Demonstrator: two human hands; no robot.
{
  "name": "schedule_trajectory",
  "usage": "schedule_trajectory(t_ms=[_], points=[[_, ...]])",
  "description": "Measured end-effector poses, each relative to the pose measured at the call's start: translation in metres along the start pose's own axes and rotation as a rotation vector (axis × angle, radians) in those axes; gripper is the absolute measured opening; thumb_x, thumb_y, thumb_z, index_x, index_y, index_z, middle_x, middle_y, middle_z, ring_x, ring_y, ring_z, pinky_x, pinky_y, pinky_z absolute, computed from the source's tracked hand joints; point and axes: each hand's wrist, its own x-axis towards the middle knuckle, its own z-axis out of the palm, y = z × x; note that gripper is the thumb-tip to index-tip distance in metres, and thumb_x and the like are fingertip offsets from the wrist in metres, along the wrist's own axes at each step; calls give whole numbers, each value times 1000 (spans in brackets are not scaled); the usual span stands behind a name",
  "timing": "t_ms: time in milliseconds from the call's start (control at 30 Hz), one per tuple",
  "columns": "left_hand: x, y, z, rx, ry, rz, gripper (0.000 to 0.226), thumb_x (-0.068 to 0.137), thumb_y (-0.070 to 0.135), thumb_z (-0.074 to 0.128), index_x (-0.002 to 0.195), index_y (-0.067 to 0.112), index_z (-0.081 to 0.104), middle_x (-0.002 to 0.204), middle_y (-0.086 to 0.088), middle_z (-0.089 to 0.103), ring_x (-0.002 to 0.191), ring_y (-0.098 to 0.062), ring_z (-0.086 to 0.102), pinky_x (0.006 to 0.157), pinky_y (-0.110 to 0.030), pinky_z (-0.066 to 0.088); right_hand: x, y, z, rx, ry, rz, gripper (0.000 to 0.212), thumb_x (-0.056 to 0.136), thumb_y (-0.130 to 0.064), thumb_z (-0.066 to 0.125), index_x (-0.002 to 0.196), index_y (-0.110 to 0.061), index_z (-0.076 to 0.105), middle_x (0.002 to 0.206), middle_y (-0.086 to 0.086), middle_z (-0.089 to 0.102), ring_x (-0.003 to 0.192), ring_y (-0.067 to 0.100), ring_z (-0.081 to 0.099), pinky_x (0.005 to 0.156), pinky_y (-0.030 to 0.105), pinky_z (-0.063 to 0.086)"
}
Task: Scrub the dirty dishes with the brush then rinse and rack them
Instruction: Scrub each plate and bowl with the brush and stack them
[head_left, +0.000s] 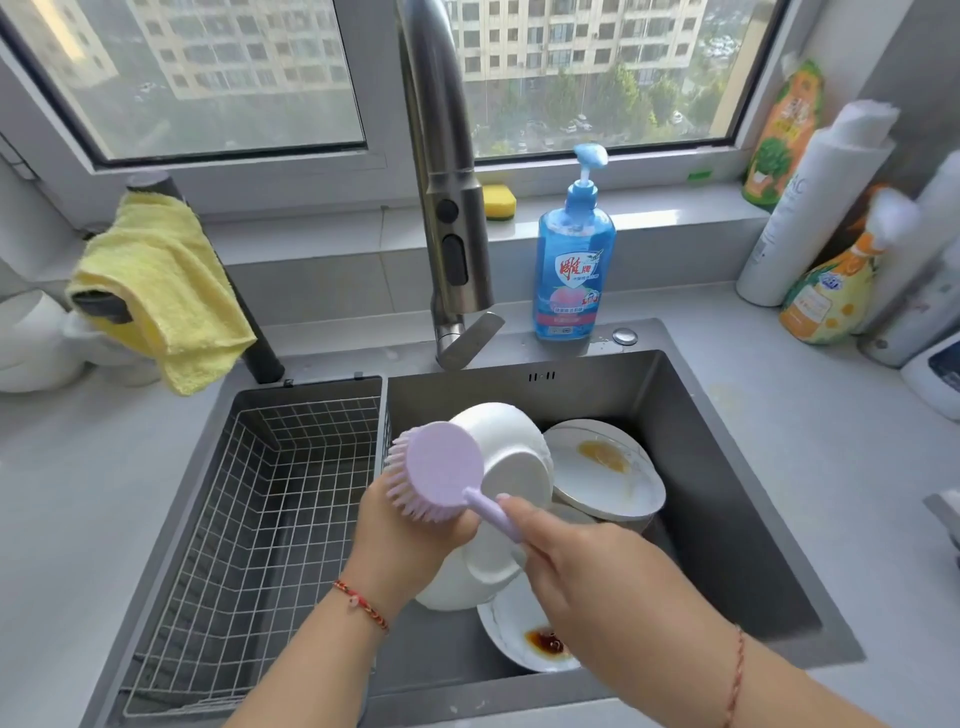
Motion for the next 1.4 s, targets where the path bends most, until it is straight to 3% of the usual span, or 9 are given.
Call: schedule_trajectory(t_ms=[133, 300, 467, 667, 833, 1033, 1167, 1300, 1400], points=[[-2, -3, -10, -3, 39, -48, 31, 63, 21, 87, 82, 15, 64, 76, 6, 68, 68, -10, 63, 63, -18, 47, 12, 24, -7, 76, 74, 124, 52, 101, -34, 30, 135, -68, 11, 70, -1, 55, 61, 17, 49, 63, 33, 45], [-6, -3, -21, -99, -16, -89, 40, 59, 9, 92, 86, 17, 64, 83, 2, 69, 75, -6, 66, 63, -23, 57, 32, 78, 4, 267, 16, 424, 33, 102, -25, 34, 128, -26, 54, 66, -1, 53, 53, 12, 44, 49, 26, 36], [-4, -3, -20, -100, -19, -84, 43, 54, 15, 94, 84, 17, 63, 81, 4, 69, 71, -7, 66, 61, -22, 55, 23, 61, -1, 379, 136, 276, 32, 101, -28, 37, 125, -42, 52, 72, 5, 63, 54, 10, 46, 50, 24, 36], [-2, -3, -5, -112, -23, -24, 57, 52, 41, 77, 101, 15, 64, 93, 0, 69, 83, 5, 61, 78, -10, 47, 2, -4, -6, 77, 18, -3, 51, 101, -38, 27, 136, -68, 5, 84, -4, 61, 68, 18, 48, 65, 33, 41], [-7, -7, -19, -185, -12, -78, 43, 46, 30, 85, 81, 17, 63, 74, 3, 69, 63, -1, 62, 57, -20, 52, 21, 34, -13, 224, 104, 187, 41, 100, -32, 35, 133, -57, 36, 73, 0, 62, 60, 15, 53, 58, 31, 43], [-12, -8, -45, -444, 53, -172, 67, 36, 34, 91, 95, 13, 65, 89, -3, 74, 80, -19, 72, 64, -34, 61, 22, 82, 8, 428, 29, 392, 30, 101, -27, 39, 123, -36, 57, 64, 0, 59, 53, 11, 44, 47, 24, 34], [-11, 6, -75, -11, 111, 46, 48, 50, 25, 96, 80, 22, 59, 76, 4, 65, 73, -4, 63, 56, -16, 52, 15, 83, 22, 481, -8, 340, 35, 99, -24, 41, 110, -54, 57, 41, -15, 45, 43, 4, 35, 43, 17, 26], [-3, 14, -97, 450, 93, 515, 50, 58, 28, 84, 69, 26, 35, 51, 13, 36, 45, -4, 40, 41, -4, 29, 15, 81, 25, 491, -16, 328, 36, 99, -24, 43, 113, -55, 57, 43, -23, 49, 43, 1, 38, 45, 14, 26], [6, 5, -107, 659, 86, 755, 45, 48, 11, 93, 62, 16, 50, 49, 4, 47, 39, -9, 40, 47, -2, 22, 16, 80, 25, 522, -4, 336, 38, 99, -25, 43, 104, -61, 55, 43, -15, 45, 43, 3, 35, 47, 19, 26]])
